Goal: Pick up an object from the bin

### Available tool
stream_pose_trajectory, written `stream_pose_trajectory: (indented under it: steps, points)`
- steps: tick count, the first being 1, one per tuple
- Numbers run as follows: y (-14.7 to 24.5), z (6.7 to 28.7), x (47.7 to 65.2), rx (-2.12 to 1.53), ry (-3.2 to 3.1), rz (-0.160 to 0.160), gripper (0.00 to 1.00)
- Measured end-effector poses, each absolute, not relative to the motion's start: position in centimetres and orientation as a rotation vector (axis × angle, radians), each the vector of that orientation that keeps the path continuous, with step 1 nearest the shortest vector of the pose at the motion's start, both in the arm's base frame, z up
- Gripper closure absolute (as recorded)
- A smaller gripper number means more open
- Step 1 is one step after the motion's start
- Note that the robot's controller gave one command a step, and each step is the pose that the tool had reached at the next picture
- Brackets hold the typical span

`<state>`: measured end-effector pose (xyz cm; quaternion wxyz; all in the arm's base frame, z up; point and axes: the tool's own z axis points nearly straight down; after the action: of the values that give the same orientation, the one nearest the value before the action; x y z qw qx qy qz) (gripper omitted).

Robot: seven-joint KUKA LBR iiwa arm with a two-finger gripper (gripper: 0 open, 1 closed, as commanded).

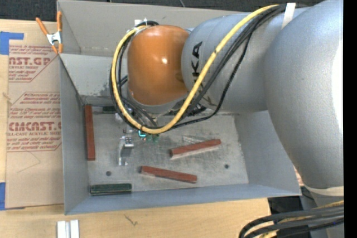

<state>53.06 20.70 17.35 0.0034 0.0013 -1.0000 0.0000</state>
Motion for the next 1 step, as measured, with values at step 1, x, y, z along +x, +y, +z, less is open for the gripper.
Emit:
stream_pose_trajectory:
  steps: [1]
  points:
    - [20.62, 17.77, 53.28, 0.001, -3.142, -0.002, 0.00]
